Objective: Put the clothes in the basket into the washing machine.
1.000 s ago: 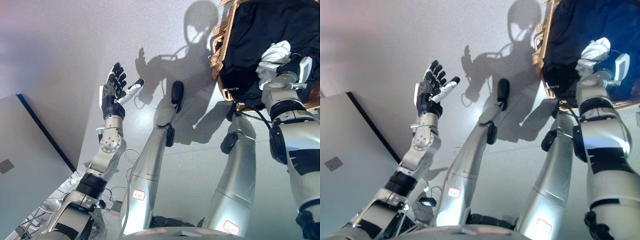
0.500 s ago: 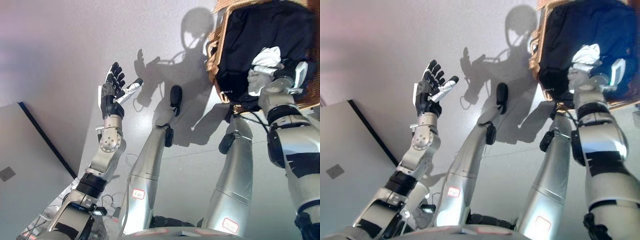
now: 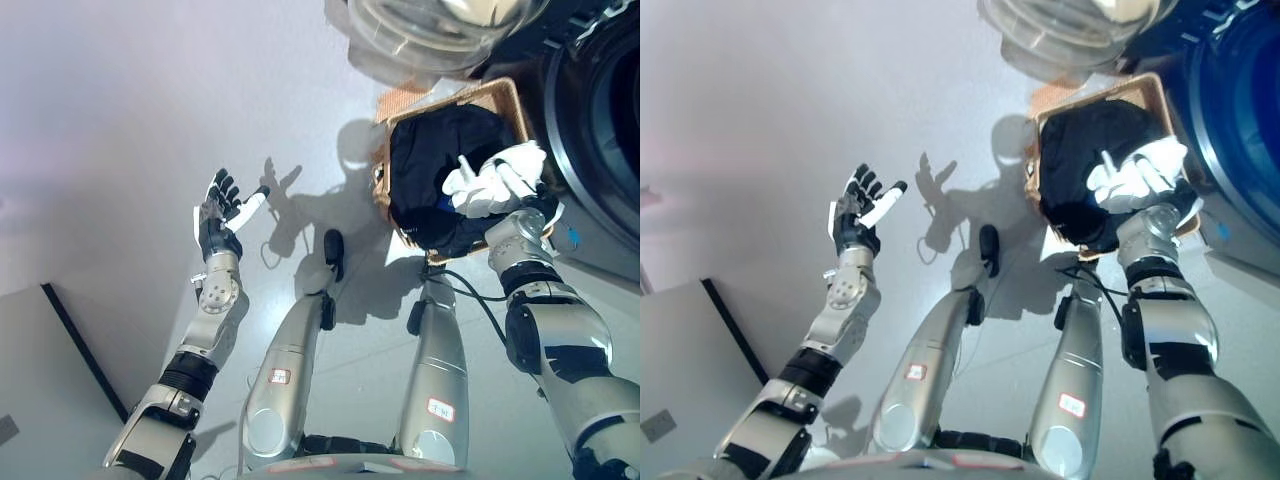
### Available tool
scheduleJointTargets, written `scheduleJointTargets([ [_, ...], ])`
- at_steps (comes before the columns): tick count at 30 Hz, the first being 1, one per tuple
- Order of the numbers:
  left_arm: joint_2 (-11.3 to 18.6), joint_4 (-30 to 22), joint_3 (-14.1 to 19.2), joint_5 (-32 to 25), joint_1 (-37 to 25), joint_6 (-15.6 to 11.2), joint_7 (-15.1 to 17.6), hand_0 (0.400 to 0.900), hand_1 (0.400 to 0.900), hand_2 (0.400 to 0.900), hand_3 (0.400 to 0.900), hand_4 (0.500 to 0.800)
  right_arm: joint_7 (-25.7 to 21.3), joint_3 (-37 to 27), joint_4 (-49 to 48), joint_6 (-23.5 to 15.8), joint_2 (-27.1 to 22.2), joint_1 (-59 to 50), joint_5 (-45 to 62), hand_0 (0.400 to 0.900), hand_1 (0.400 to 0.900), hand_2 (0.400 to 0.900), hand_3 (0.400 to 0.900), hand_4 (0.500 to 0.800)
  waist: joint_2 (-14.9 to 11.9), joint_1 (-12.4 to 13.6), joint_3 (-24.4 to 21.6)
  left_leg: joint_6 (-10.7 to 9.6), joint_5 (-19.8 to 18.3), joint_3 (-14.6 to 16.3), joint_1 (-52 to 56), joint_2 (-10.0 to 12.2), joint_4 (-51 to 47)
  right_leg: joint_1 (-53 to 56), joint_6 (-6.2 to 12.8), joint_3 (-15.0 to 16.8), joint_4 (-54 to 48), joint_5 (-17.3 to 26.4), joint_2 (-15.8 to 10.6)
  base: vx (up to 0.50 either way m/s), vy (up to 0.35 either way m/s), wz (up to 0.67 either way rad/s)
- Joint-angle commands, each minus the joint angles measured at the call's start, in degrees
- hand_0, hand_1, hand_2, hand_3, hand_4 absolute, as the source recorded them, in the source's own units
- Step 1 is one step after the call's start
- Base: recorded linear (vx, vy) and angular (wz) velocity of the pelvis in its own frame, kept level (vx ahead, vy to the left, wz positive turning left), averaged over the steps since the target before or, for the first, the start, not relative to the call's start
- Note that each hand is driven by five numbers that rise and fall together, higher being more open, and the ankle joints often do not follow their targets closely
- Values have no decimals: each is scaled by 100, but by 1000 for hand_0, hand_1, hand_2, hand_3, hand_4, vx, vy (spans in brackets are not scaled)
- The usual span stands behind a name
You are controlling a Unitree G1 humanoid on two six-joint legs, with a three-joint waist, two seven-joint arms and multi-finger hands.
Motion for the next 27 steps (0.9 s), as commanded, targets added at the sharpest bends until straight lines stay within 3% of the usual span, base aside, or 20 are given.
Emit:
scheduleJointTargets([
  [1,194,-154,519,-121,323,-437,-41,900,900,900,900,800,70,-238,-509,-808,-490,-91,757,400,400,400,400,500,148,61,-211,-626,-369,-471,270,220,-165,449,186,-12,-22,-203,-178,118,-99,0],
  [4,209,-210,583,-235,460,-440,-121,900,900,900,900,800,83,-466,-559,-909,-721,-115,1057,400,400,400,400,500,209,57,-354,-671,-286,-498,475,252,-392,557,179,-6,-45,-253,-148,54,-68,4],
  [15,258,-424,628,-340,780,-383,-332,900,900,900,900,800,38,-784,-336,-978,-2362,-590,1531,400,400,400,400,500,423,25,-614,-947,142,-545,926,465,-1219,443,69,44,267,-634,101,58,-93,3],
  [22,299,-350,727,-308,859,-322,-337,900,900,900,900,800,-273,-1063,-632,-1353,-2931,-614,1763,400,400,400,400,500,415,-90,-780,-1096,354,-545,1212,615,-1707,415,-5,31,449,-844,284,70,-103,0],
  [27,401,-470,888,-235,979,-325,-323,900,900,900,900,800,-490,-1132,-538,-1225,-3494,-571,1593,400,400,400,400,500,367,-196,-874,-1148,391,-540,1375,688,-1826,470,-56,-19,612,-982,393,65,-97,1],
])
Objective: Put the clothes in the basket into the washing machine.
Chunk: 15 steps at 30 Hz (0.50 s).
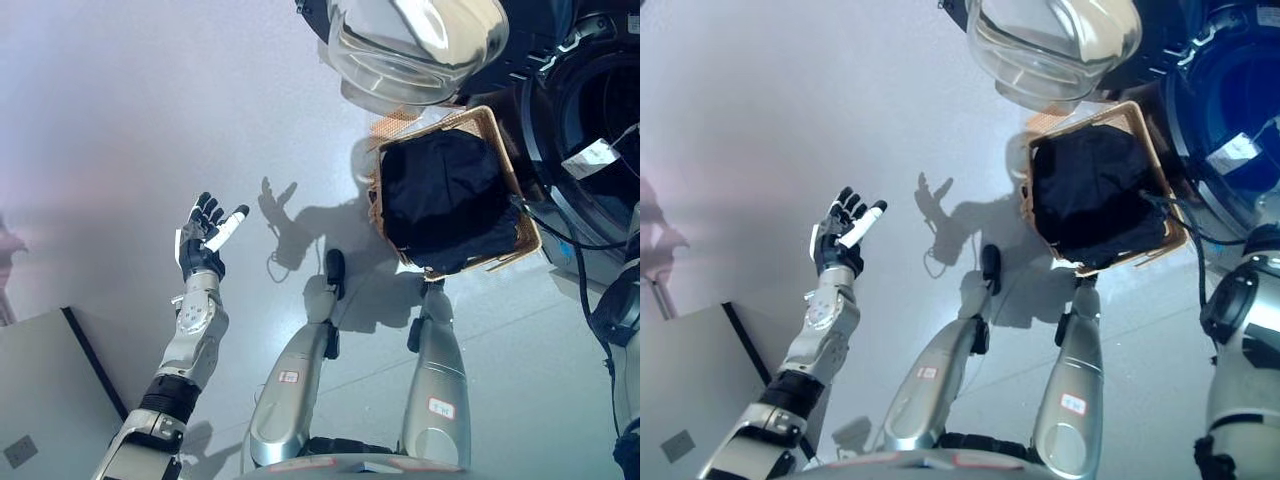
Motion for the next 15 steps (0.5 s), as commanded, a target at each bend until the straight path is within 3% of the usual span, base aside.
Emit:
scheduleJointTargets([
  [1,182,-187,434,58,329,-372,108,900,900,900,900,800,-91,625,-439,-566,-1418,282,-367,400,400,400,400,500,5,-218,-660,-866,-268,-247,323,569,-131,7,-106,91,1060,-1026,160,51,-78,-9],
  [5,231,-306,498,107,415,-393,99,900,900,900,900,800,-12,750,-327,-492,-1638,128,-383,400,400,400,400,500,-79,-252,-643,-837,-354,-199,333,596,-20,-52,-126,159,1159,-1064,225,36,-62,-11],
  [7,240,-356,511,111,423,-398,90,900,900,900,900,800,85,824,-252,-451,-1661,94,-342,749,749,749,749,709,-100,-266,-640,-827,-372,-169,320,606,14,-85,-124,177,1177,-1059,243,21,-33,-5],
  [8,227,-364,502,84,424,-397,87,900,900,900,900,800,114,853,-234,-446,-1647,95,-313,900,900,900,900,800,-104,-274,-633,-827,-371,-154,315,614,20,-105,-126,177,1205,-1062,255,0,0,0],
  [15,251,-460,555,90,451,-405,102,900,900,900,900,800,128,1005,-93,-274,-1416,109,-492,900,900,900,900,800,-94,-260,-621,-802,-397,-112,357,602,16,-110,-140,185,1243,-1056,259,0,0,0],
])
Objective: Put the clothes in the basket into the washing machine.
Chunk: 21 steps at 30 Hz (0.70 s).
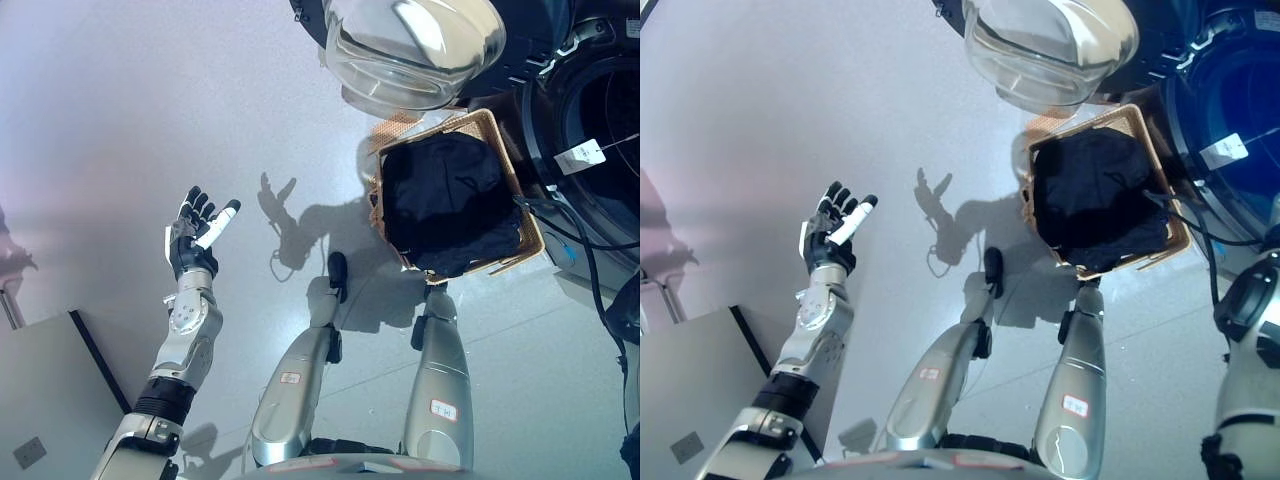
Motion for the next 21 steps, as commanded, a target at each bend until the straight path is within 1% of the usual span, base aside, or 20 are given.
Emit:
scheduleJointTargets([
  [1,224,-252,402,97,401,-411,122,900,900,900,900,800,155,1023,-367,-298,-1167,304,-670,900,900,900,900,800,-106,-223,-614,-794,-404,-138,279,608,133,111,-140,121,745,-724,269,0,0,0],
  [3,225,-212,400,109,370,-436,131,900,900,900,900,800,160,1250,-255,-7,-1032,394,-1147,900,900,900,900,800,-127,-217,-581,-781,-426,-140,318,591,146,152,-139,115,766,-729,263,-6,16,0],
  [4,247,-226,399,131,350,-448,134,900,900,900,900,800,226,1537,-141,285,-937,476,-1675,900,900,900,900,800,-146,-197,-561,-774,-433,-140,325,587,167,174,-139,105,762,-716,254,0,0,0],
  [9,302,-377,387,249,222,-529,127,900,900,900,900,800,408,2171,-48,664,-271,683,-2710,900,900,900,900,800,-183,-133,-441,-709,-491,-189,282,557,346,254,-133,55,719,-637,209,-45,24,4],
  [10,289,-328,359,267,178,-541,133,900,900,900,900,800,376,2263,-5,699,-57,708,-2931,900,900,900,900,800,-189,-118,-407,-691,-516,-197,258,542,424,271,-126,42,719,-609,184,-58,47,8],
  [11,293,-326,336,282,130,-553,149,900,900,900,900,800,359,2306,32,729,47,710,-3041,900,900,900,900,800,-191,-101,-385,-678,-533,-214,239,532,473,291,-125,35,707,-601,170,-62,36,13],
  [12,277,-258,317,277,52,-564,154,900,900,900,900,800,472,2527,104,833,302,734,-3354,900,900,900,900,800,-200,-74,-338,-662,-558,-235,218,509,552,330,-123,20,701,-587,149,-58,34,14],
  [13,275,-212,317,299,-1,-585,179,900,900,900,900,800,450,2634,66,853,459,750,-3543,900,900,900,900,800,-208,-53,-325,-645,-569,-255,185,501,606,363,-124,3,677,-568,141,-53,19,16],
  [15,258,-186,320,356,-99,-611,210,900,900,900,900,800,436,2940,-177,892,819,959,-4152,900,900,900,900,800,-238,-33,-290,-626,-593,-284,179,490,688,469,-117,-29,657,-542,117,-41,34,16],
  [17,233,-72,319,413,-160,-626,228,900,900,900,900,800,340,2951,-457,842,1164,1207,-4363,900,900,900,900,800,-293,-17,-306,-598,-614,-334,203,482,728,591,-118,-71,629,-529,96,-10,31,17],
  [18,177,3,303,373,-233,-632,242,900,900,900,900,800,355,2996,-627,822,1466,1384,-4468,900,900,900,900,800,-339,-26,-310,-591,-626,-360,263,481,733,720,-114,-104,598,-534,92,13,26,13],
  [20,126,201,285,330,-308,-591,206,900,900,900,900,800,372,3086,-976,835,1904,1783,-4737,900,900,900,900,800,-452,-40,-372,-561,-669,-412,392,490,744,960,-116,-156,508,-518,99,34,32,7],
  [21,78,452,275,266,-332,-568,179,900,900,900,900,800,407,3172,-1189,831,2141,2011,-4909,900,900,900,900,800,-513,-64,-415,-551,-695,-425,474,500,748,1091,-108,-185,445,-502,103,57,50,-1],
])
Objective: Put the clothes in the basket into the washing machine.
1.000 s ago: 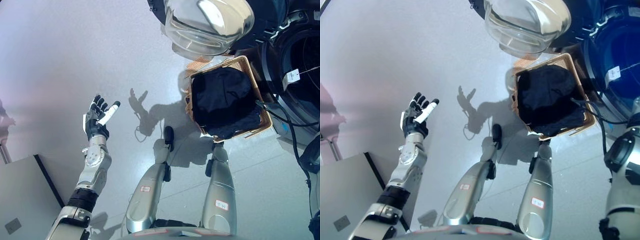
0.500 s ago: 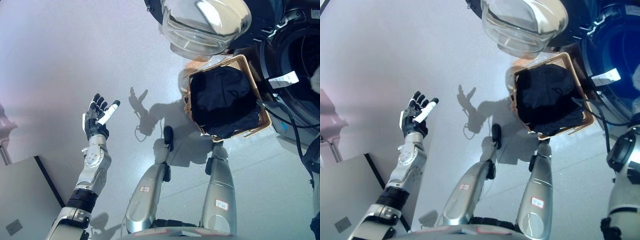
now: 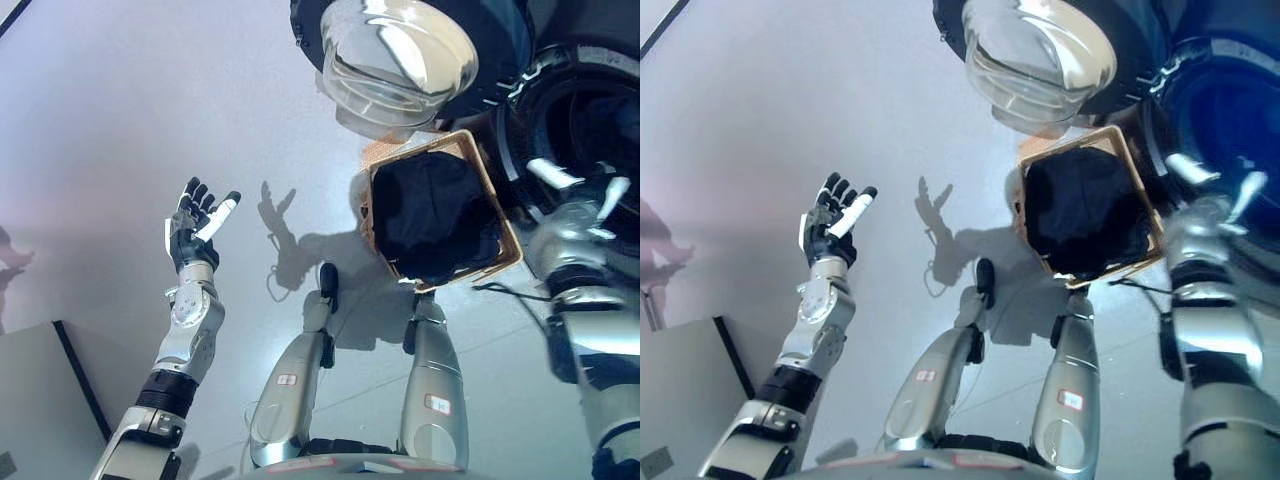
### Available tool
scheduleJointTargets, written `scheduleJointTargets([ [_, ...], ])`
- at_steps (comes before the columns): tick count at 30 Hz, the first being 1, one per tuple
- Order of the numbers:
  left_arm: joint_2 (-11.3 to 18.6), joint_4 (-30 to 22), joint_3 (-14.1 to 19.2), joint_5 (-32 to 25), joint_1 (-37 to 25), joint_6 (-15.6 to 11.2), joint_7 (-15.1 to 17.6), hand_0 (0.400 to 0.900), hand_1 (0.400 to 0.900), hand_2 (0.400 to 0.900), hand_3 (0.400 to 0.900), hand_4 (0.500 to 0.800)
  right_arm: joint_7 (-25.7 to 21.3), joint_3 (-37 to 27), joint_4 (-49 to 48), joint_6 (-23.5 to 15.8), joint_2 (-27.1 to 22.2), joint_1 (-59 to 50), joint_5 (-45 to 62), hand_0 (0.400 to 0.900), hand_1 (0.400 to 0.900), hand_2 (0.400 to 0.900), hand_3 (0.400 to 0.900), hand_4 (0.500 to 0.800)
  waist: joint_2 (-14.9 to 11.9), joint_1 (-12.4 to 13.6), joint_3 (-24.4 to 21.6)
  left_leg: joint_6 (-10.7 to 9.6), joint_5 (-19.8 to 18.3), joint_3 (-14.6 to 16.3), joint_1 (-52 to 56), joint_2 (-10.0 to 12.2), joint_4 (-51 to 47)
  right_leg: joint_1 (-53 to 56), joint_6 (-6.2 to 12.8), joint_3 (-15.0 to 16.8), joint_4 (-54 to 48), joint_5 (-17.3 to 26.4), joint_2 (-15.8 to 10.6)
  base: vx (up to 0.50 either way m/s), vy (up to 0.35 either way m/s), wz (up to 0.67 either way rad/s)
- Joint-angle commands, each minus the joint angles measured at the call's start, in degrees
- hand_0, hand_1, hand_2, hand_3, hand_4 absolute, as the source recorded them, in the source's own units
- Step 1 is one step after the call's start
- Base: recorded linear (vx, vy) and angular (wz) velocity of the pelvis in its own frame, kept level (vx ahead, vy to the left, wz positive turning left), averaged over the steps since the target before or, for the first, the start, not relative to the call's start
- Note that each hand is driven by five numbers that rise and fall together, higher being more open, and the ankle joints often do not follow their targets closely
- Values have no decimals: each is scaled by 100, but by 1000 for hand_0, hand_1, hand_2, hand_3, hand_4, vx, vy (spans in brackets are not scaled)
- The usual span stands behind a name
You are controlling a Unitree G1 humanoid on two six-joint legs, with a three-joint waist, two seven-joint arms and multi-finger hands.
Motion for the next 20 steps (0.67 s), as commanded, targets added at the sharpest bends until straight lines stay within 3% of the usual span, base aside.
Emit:
scheduleJointTargets([
  [1,155,429,257,244,-73,-506,109,900,900,900,900,800,-61,515,-665,-276,569,642,-697,900,900,900,900,800,-466,46,-536,-378,-681,-101,159,301,461,556,53,71,200,-347,-18,65,65,-5],
  [7,167,837,412,243,136,-376,-149,900,900,900,900,800,294,744,-1297,-185,1309,1699,-1239,900,900,900,900,800,-867,-42,-900,-270,-962,-10,745,390,527,1318,144,124,-536,-123,75,48,52,-22],
  [10,184,697,554,343,335,-334,-206,900,900,900,900,800,406,718,-1626,-193,1478,2084,-1333,900,900,900,900,800,-1012,-76,-1101,-246,-1030,125,1008,443,470,1558,175,199,-825,1,113,26,42,-33],
  [20,238,1005,779,1029,869,-21,-533,900,900,900,900,800,585,300,-2393,-241,1383,3427,-1946,900,900,900,900,800,-1229,-207,-1787,-265,-1021,522,1840,576,-48,2125,300,322,-1468,254,252,22,23,-20],
])
